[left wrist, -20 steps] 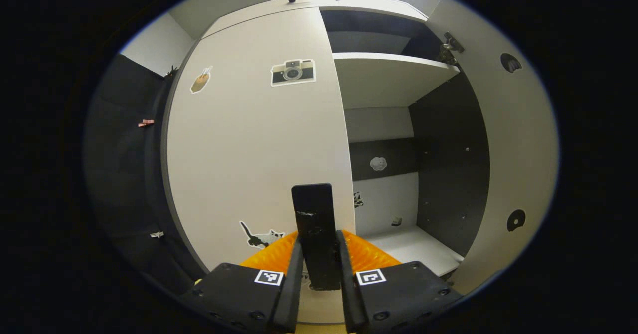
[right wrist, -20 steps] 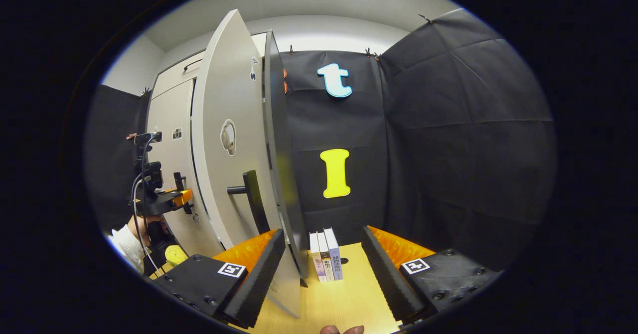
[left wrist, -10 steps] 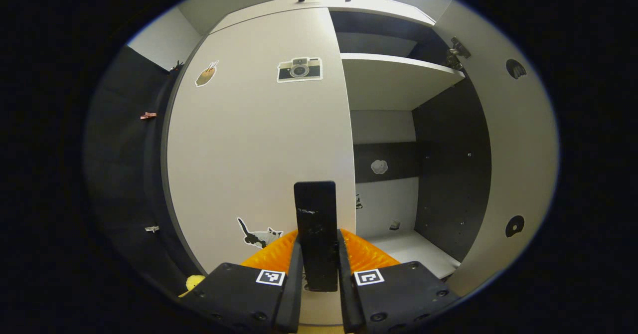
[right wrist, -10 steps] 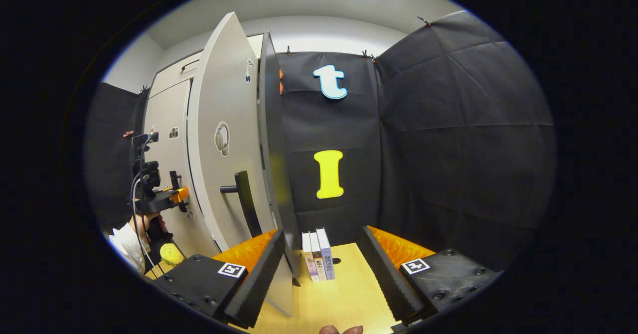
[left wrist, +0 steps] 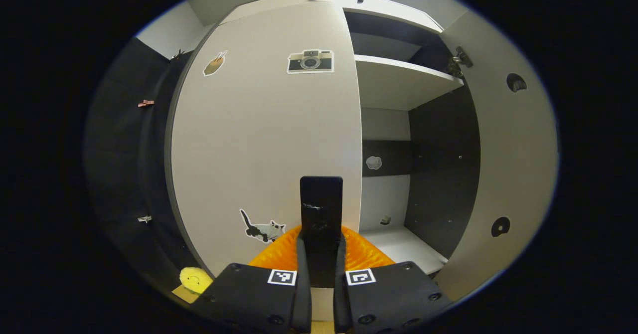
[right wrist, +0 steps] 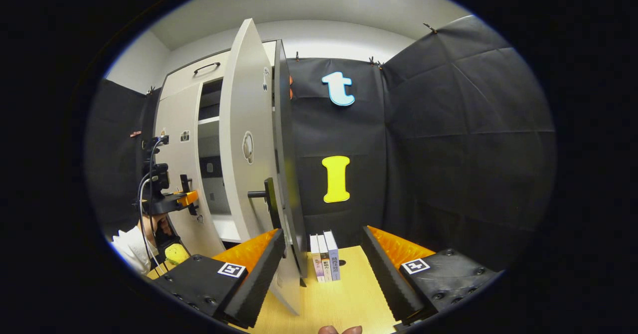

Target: Open the right door of the double-door shoe cabinet with the right hand, and open the left door with the left hand.

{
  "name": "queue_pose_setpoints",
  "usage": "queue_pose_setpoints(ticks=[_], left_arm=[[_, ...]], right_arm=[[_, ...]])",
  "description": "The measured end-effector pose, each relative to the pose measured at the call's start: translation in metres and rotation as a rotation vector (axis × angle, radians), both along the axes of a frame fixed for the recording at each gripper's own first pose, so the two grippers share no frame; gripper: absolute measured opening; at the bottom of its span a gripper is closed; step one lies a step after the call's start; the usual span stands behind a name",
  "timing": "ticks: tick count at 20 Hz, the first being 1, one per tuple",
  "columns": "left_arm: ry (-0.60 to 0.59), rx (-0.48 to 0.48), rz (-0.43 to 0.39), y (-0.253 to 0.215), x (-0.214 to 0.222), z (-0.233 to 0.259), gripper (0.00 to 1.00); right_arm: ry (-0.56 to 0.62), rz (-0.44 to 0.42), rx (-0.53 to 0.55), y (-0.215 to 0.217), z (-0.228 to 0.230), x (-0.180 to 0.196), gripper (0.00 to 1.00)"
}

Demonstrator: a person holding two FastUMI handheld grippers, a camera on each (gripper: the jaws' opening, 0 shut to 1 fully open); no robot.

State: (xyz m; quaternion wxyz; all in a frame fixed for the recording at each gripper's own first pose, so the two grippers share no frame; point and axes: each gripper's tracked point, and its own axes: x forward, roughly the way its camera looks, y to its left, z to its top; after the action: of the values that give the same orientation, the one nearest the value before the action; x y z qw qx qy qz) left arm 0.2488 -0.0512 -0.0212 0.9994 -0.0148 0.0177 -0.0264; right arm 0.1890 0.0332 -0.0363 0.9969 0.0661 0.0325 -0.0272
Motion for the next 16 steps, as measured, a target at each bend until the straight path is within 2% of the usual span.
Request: queue_pose_setpoints(ticks=[2, 4, 5, 6, 8, 9, 13, 14, 16], left_arm=[[-0.005, 0.001, -0.01, 0.007, -0.018, 0.0, 0.22], [-0.003, -0.006, -0.013, 0.016, -0.035, -0.001, 0.22], [0.001, -0.013, -0.015, 0.018, -0.043, -0.002, 0.19], [0.005, -0.018, -0.018, 0.023, -0.052, -0.003, 0.22], [0.014, -0.023, -0.028, 0.032, -0.069, -0.003, 0.21], [0.017, -0.02, -0.034, 0.036, -0.077, -0.004, 0.18], [0.014, -0.019, -0.036, 0.058, -0.099, -0.004, 0.18], [0.01, -0.019, -0.032, 0.064, -0.106, -0.004, 0.21], [0.011, -0.018, -0.022, 0.078, -0.117, -0.005, 0.17]], right_arm=[[-0.007, -0.006, 0.007, 0.003, 0.001, -0.002, 1.0], [-0.014, -0.006, 0.01, 0.008, 0.003, -0.006, 0.97], [-0.017, -0.004, 0.012, 0.011, 0.004, -0.007, 0.97], [-0.019, 0.001, 0.014, 0.015, 0.004, -0.01, 1.0], [-0.024, 0.012, 0.019, 0.028, 0.005, -0.015, 0.97], [-0.027, 0.019, 0.021, 0.034, 0.006, -0.018, 0.97], [-0.037, 0.05, 0.02, 0.059, 0.009, -0.023, 0.97], [-0.039, 0.057, 0.018, 0.064, 0.009, -0.024, 0.98], [-0.04, 0.074, 0.018, 0.075, 0.009, -0.024, 0.98]])
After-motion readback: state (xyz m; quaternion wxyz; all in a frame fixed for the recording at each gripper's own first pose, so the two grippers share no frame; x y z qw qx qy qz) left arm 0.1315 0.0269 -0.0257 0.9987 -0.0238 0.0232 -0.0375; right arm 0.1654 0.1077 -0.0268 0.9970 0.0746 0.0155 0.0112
